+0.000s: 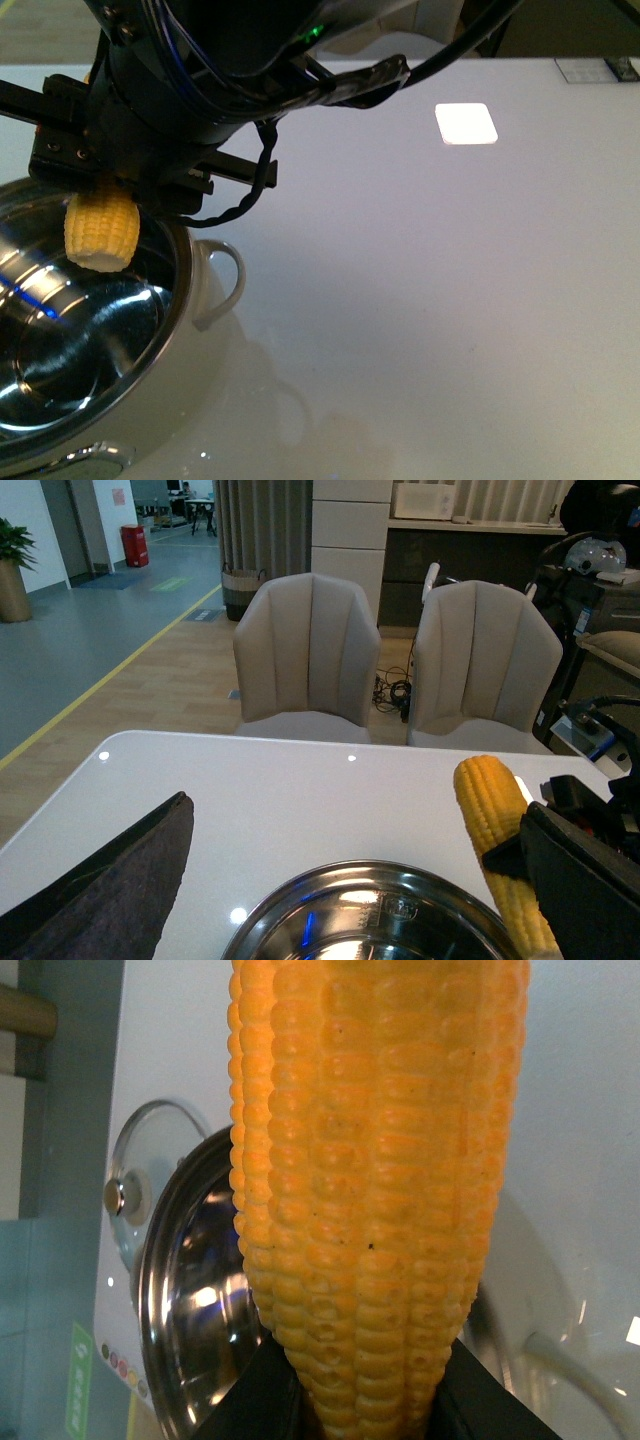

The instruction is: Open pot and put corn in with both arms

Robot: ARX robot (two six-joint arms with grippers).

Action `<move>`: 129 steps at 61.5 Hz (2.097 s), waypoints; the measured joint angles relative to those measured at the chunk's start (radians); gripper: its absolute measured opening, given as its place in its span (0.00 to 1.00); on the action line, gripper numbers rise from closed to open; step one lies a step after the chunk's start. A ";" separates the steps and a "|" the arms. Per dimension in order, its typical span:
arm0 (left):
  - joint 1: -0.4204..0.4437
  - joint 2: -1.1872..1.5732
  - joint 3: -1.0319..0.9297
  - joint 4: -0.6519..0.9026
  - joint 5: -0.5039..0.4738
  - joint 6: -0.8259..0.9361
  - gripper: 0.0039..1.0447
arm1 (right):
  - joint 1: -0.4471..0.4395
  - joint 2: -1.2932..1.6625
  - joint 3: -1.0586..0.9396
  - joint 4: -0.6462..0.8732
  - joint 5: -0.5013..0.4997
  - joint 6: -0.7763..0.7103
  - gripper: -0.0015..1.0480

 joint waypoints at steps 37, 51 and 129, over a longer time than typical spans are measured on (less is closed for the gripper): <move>0.000 0.000 0.000 0.000 0.000 0.000 0.93 | 0.016 0.021 -0.049 0.007 -0.065 0.003 0.45; 0.000 0.000 0.000 0.000 0.000 0.000 0.93 | 0.016 0.021 -0.062 -0.014 -0.080 -0.002 0.46; 0.000 0.000 0.000 0.000 0.000 0.000 0.93 | -0.323 -0.257 -0.287 0.183 -0.021 0.151 0.91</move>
